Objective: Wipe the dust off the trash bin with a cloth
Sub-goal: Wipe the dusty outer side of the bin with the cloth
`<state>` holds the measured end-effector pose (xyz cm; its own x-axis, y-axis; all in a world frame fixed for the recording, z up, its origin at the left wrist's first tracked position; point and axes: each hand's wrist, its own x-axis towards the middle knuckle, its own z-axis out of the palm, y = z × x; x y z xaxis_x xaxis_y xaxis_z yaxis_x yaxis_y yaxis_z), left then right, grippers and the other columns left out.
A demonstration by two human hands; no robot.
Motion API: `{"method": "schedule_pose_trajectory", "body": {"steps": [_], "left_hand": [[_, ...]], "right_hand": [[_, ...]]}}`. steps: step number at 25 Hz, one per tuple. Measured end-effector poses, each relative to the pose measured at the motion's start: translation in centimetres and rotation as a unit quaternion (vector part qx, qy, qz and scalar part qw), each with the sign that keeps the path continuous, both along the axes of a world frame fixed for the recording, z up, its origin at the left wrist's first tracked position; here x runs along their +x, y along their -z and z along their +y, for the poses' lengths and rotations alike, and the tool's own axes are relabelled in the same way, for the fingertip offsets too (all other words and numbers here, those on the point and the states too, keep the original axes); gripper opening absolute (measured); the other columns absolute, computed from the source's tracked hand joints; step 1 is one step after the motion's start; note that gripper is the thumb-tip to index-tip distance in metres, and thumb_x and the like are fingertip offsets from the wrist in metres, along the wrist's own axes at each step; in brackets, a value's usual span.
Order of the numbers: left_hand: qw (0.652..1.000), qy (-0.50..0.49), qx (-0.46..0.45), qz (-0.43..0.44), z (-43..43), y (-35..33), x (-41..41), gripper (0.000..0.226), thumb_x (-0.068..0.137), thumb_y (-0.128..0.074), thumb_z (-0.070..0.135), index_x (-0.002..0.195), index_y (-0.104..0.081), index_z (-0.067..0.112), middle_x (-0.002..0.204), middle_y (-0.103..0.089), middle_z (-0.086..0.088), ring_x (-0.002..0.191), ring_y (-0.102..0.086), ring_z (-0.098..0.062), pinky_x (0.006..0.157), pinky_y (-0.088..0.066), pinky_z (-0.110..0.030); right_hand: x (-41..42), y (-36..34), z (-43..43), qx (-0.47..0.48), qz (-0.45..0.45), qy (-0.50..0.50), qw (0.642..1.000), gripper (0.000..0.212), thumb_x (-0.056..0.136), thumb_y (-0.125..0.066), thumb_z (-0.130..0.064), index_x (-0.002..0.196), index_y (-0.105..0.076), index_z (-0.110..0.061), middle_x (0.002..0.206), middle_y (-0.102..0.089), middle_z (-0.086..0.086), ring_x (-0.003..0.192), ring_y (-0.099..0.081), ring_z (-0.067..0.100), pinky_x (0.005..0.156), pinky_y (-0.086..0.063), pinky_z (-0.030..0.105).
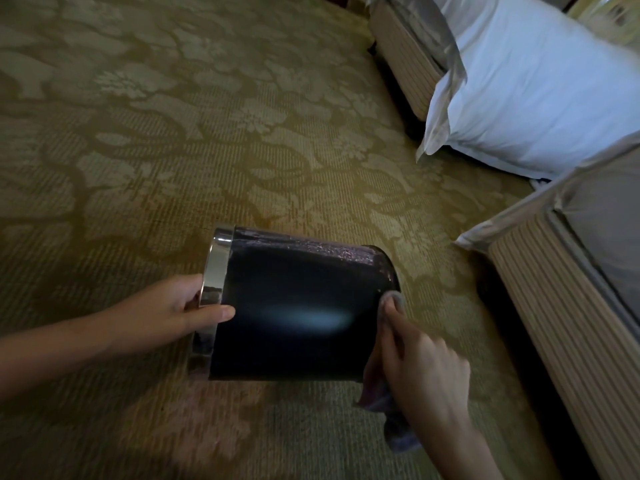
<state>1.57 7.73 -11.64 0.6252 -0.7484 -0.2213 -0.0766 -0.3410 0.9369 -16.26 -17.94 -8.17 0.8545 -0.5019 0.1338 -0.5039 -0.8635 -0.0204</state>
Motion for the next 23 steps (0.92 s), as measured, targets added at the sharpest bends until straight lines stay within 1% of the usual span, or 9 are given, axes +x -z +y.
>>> {"method": "schedule_pose_trajectory", "body": {"steps": [2, 4, 6, 8, 12, 16, 19, 21, 23], "left_hand": [[1.000, 0.015, 0.004, -0.012, 0.5, 0.2, -0.3, 0.066, 0.063, -0.059, 0.080, 0.106, -0.066, 0.031, 0.105, -0.071, 0.024, 0.096, -0.069, 0.000, 0.073, -0.058, -0.020], [0.999, 0.025, 0.027, -0.035, 1.0, 0.6, -0.5, 0.072, 0.057, -0.055, 0.086, 0.102, -0.067, 0.031, 0.101, -0.073, 0.018, 0.091, -0.071, -0.003, 0.072, -0.058, -0.024], [0.999, 0.024, 0.024, -0.037, 0.9, 0.8, -0.4, 0.056, 0.068, -0.059, 0.075, 0.101, -0.067, 0.030, 0.100, -0.073, 0.015, 0.090, -0.071, -0.004, 0.073, -0.058, -0.028], [1.000, 0.006, 0.005, -0.026, 0.5, 0.7, -0.2, 0.036, 0.080, -0.064, 0.056, 0.104, -0.066, 0.029, 0.103, -0.073, 0.018, 0.093, -0.070, -0.002, 0.075, -0.057, -0.027], [1.000, -0.004, -0.025, 0.002, -0.2, 0.2, 0.4, 0.027, 0.085, -0.060, 0.033, 0.112, -0.063, 0.029, 0.109, -0.069, 0.027, 0.101, -0.067, 0.004, 0.076, -0.055, -0.015], [1.000, 0.000, -0.025, 0.004, -0.1, 0.7, 0.4, 0.026, 0.082, -0.061, 0.036, 0.107, -0.066, 0.030, 0.107, -0.073, 0.018, 0.098, -0.070, -0.002, 0.076, -0.057, -0.020], [0.999, -0.001, -0.036, -0.008, -0.1, 1.1, 0.2, 0.019, 0.084, -0.062, 0.033, 0.101, -0.069, 0.030, 0.102, -0.075, 0.015, 0.094, -0.071, -0.003, 0.074, -0.053, -0.012], [1.000, -0.001, -0.031, -0.004, 0.0, 0.9, 0.1, 0.023, 0.085, -0.061, 0.036, 0.106, -0.068, 0.027, 0.106, -0.074, 0.015, 0.098, -0.070, -0.004, 0.077, -0.055, -0.014], [1.000, 0.000, -0.022, 0.004, 0.1, 0.5, 0.0, 0.028, 0.086, -0.061, 0.041, 0.110, -0.065, 0.028, 0.108, -0.072, 0.019, 0.098, -0.070, -0.002, 0.076, -0.057, -0.017]], "right_hand": [[0.4, -0.1, -0.4, -0.009, -0.011, 0.003, 1.000, 0.034, 0.100, -0.036, -0.049, 0.125, -0.059, -0.046, 0.077, -0.072, -0.009, 0.064, -0.069, 0.015, 0.049, -0.044, 0.028], [2.3, -0.4, -1.2, -0.030, -0.010, 0.006, 0.999, 0.034, 0.101, -0.035, -0.048, 0.126, -0.057, -0.044, 0.081, -0.073, -0.005, 0.072, -0.070, 0.021, 0.052, -0.037, 0.029], [5.0, -0.8, -2.0, -0.040, 0.010, 0.006, 0.999, 0.034, 0.102, -0.034, -0.046, 0.124, -0.059, -0.040, 0.090, -0.072, 0.000, 0.083, -0.069, 0.027, 0.059, -0.035, 0.032], [7.2, -1.4, -2.5, -0.028, 0.032, 0.010, 0.999, 0.033, 0.100, -0.038, -0.042, 0.121, -0.062, -0.038, 0.098, -0.071, 0.003, 0.091, -0.066, 0.029, 0.065, -0.038, 0.035], [8.6, -2.5, -1.3, -0.011, 0.054, -0.003, 0.998, 0.028, 0.096, -0.043, -0.034, 0.112, -0.065, -0.031, 0.097, -0.070, 0.003, 0.091, -0.066, 0.030, 0.066, -0.036, 0.035], [11.6, -2.1, 6.6, 0.026, 0.056, -0.164, 0.985, 0.016, 0.092, -0.046, -0.030, 0.100, -0.058, -0.023, 0.088, -0.067, 0.002, 0.086, -0.066, 0.030, 0.059, -0.026, 0.031], [12.8, -2.2, 10.6, 0.068, 0.058, -0.249, 0.964, 0.017, 0.092, -0.048, -0.028, 0.104, -0.058, -0.021, 0.085, -0.062, 0.002, 0.084, -0.064, 0.030, 0.053, -0.020, 0.031], [12.3, -2.2, 8.8, 0.054, 0.042, -0.227, 0.971, 0.021, 0.093, -0.047, -0.030, 0.107, -0.061, -0.027, 0.091, -0.067, 0.003, 0.087, -0.065, 0.032, 0.060, -0.029, 0.033], [10.6, -2.0, 4.4, 0.023, 0.044, -0.139, 0.989, 0.023, 0.094, -0.045, -0.035, 0.108, -0.063, -0.031, 0.092, -0.069, 0.002, 0.089, -0.067, 0.031, 0.063, -0.039, 0.035]]}}
